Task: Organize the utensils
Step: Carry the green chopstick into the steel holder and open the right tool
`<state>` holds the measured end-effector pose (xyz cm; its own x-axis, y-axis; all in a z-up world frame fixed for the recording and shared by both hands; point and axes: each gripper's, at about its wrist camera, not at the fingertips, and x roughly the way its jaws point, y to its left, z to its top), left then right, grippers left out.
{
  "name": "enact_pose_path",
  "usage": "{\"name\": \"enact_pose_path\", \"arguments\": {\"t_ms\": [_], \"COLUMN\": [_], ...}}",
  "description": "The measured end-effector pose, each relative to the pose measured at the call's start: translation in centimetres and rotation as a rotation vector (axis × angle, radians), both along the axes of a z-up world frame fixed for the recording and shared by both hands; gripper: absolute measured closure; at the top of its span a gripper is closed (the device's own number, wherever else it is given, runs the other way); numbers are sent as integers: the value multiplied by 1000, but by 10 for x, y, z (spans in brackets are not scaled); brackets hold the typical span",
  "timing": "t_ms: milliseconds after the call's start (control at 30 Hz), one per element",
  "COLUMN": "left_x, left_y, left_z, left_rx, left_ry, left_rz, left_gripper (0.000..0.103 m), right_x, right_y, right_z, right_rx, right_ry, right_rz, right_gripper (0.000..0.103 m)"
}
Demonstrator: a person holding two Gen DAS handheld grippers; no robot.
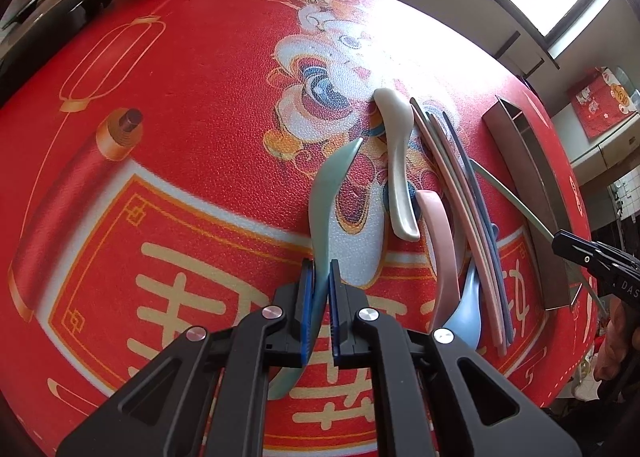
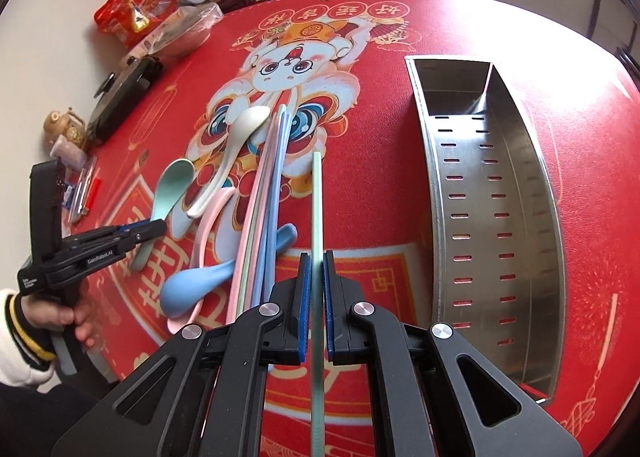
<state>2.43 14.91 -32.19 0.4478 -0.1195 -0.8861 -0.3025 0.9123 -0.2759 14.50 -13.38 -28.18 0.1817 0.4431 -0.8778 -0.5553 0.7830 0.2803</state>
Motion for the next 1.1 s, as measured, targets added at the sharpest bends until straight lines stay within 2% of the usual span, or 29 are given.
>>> {"name": "enact_pose_path", "arguments": {"t_ms": [100, 233, 500, 600, 733, 1100], "left_x": [0, 0, -1, -1, -2, 4], "left_y": [0, -1, -1, -2, -2, -3], "left_z": [0, 1, 1, 1, 1, 2], "left_rx": [0, 3, 5, 9, 11, 21], "left_ry": [0, 1, -2, -2, -2, 22], "left_rz": [5, 9, 17, 18, 19, -1], "left_gripper": [95, 95, 95, 95, 95, 96], "right_x": [-1, 3, 25, 42, 58, 61], "right_y": [-2, -8, -39, -62, -80, -67], "right_z": [6, 29, 55, 49, 26, -15], "right_rx": [16, 52, 78, 25, -93, -290], "right_ry": [-24, -83, -140, -146, -154, -135], "right_rz": [2, -14, -129, -211, -264, -215], "right_gripper": [97, 97, 97, 97, 97, 97]}}
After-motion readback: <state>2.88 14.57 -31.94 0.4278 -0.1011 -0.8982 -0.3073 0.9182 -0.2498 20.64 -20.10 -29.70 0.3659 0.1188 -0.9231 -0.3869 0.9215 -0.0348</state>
